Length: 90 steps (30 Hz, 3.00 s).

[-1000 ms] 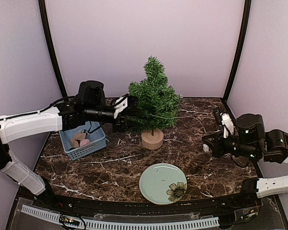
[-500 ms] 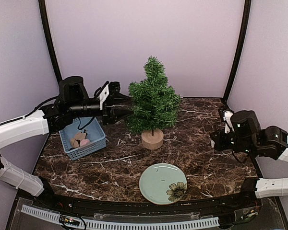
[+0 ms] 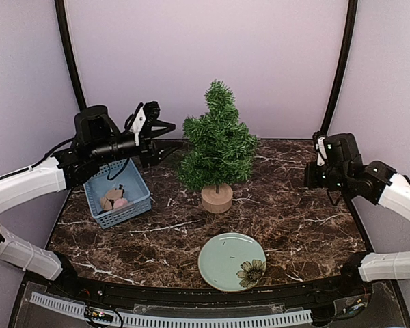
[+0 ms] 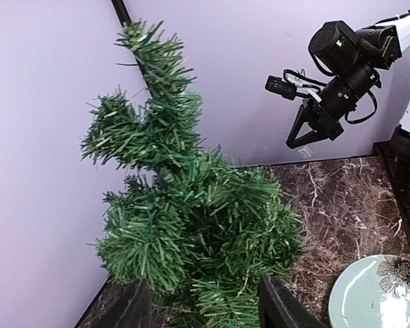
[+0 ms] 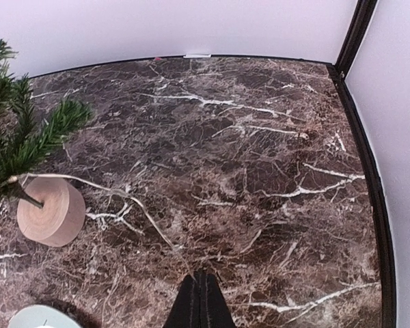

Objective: Decorate the small christmas tree

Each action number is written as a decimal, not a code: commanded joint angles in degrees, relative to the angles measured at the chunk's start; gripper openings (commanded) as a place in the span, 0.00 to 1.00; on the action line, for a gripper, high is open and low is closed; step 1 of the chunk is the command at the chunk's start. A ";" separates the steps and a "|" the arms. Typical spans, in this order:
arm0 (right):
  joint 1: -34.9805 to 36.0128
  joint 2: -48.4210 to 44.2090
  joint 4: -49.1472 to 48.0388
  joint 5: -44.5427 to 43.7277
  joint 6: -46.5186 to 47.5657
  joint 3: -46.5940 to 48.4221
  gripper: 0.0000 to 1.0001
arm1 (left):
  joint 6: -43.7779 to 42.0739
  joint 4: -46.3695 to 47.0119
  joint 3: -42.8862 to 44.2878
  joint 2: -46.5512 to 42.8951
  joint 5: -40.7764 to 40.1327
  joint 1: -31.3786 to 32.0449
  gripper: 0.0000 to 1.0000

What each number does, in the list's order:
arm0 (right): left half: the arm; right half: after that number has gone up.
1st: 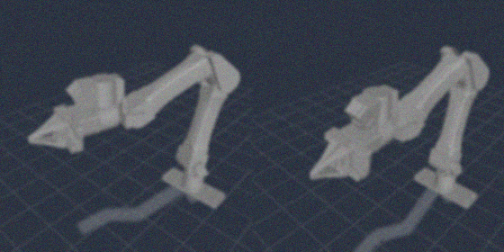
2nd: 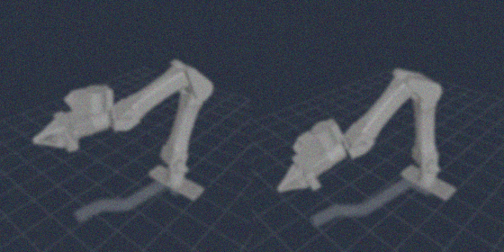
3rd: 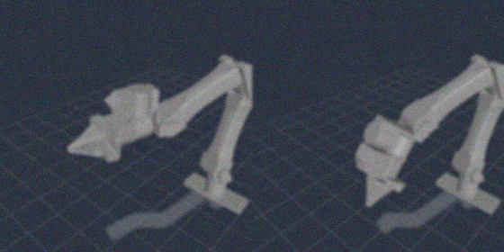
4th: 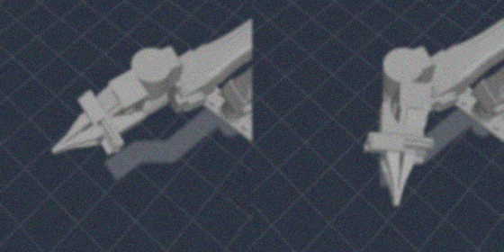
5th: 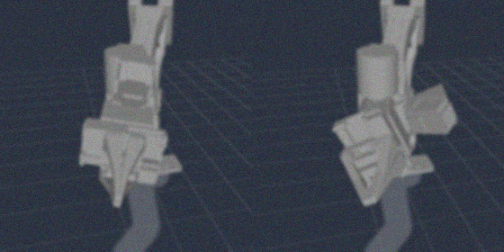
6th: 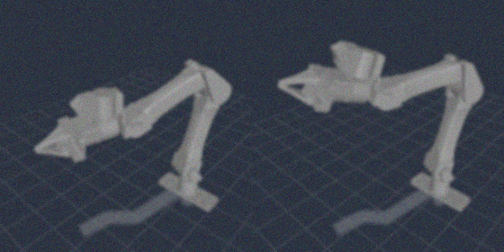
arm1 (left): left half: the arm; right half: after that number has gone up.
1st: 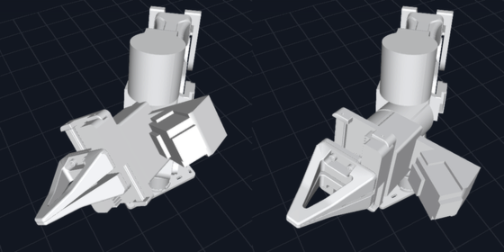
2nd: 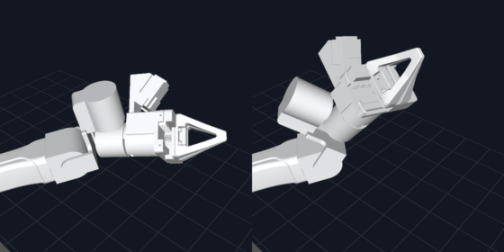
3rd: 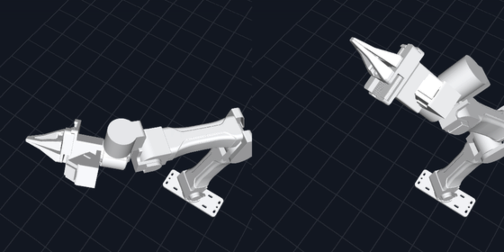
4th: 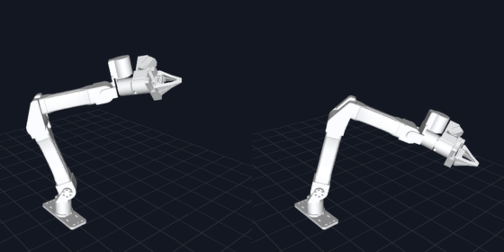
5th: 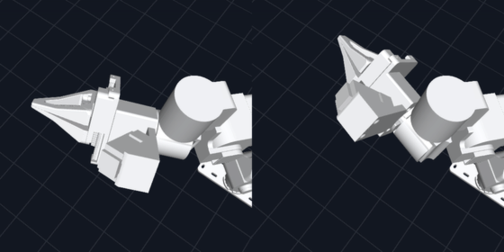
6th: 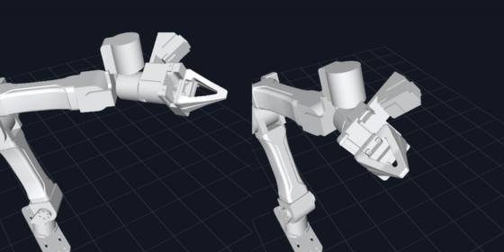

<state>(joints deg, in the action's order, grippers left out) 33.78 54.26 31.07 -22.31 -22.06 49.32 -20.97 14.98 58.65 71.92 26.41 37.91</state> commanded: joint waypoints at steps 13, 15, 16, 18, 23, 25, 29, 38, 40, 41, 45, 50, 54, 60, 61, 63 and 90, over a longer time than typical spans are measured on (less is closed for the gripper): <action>-5.21 21.68 -24.62 9.08 27.11 13.91 0.00 | 19.88 2.25 7.62 3.71 -0.22 -13.25 0.56; -5.22 23.92 -25.92 8.83 31.58 15.25 0.00 | 23.67 1.98 9.96 5.69 1.46 -15.29 0.56; -5.28 24.48 -28.15 9.40 34.10 15.13 0.00 | 24.61 2.02 10.72 7.16 3.03 -16.01 0.57; -5.49 25.38 -34.01 9.86 37.74 13.14 0.00 | 27.56 2.90 12.72 9.49 5.05 -17.83 0.58; -7.59 28.02 -48.86 16.71 43.05 8.58 0.00 | 32.42 5.10 18.59 15.70 12.18 -21.62 0.61; -8.63 29.08 -55.35 21.20 44.21 6.96 0.00 | 33.03 5.22 21.32 18.54 14.58 -22.34 0.63; -10.92 33.18 -63.42 30.98 43.71 7.89 0.00 | 31.76 4.50 27.20 24.35 21.41 -22.78 0.69; -13.82 47.84 -77.31 52.94 33.08 18.17 0.00 | 29.89 13.74 32.80 35.78 31.09 -22.60 0.70; -13.85 50.63 -81.30 55.51 30.07 20.07 0.00 | 27.77 13.36 34.49 37.65 31.55 -22.17 0.70; -13.89 51.96 -83.59 56.87 28.11 20.79 0.00 | 27.05 13.33 34.90 38.84 31.58 -22.00 0.70; -14.09 57.64 -91.84 62.40 19.99 25.03 0.00 | 25.50 16.52 36.98 42.51 31.71 -21.30 0.70; -14.18 65.67 -103.04 68.09 6.70 32.18 0.00 | 23.38 17.53 41.90 47.80 34.25 -20.21 0.70; -14.08 71.84 -107.85 71.47 -2.29 39.15 0.00 | 19.06 15.33 45.78 51.67 34.39 -18.79 0.71; -13.70 76.18 -107.03 72.70 -4.57 44.52 0.00 | 17.71 15.88 50.73 57.93 34.71 -17.17 0.71; -13.58 76.44 -106.31 72.75 -3.92 44.95 0.00 | 18.05 15.96 52.45 58.70 34.86 -16.77 0.71; -13.32 77.12 -105.40 72.83 -3.53 45.81 0.00 | 18.49 15.97 55.36 61.08 35.45 -16.27 0.71; -10.87 84.21 -106.41 74.92 -7.85 52.41 0.01 | 23.54 23.30 68.65 72.47 41.98 -11.97 0.61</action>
<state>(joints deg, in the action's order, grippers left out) 22.37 136.64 -72.58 52.80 -28.64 99.20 1.72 36.16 125.56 144.44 67.05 25.43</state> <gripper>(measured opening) 0.005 0.614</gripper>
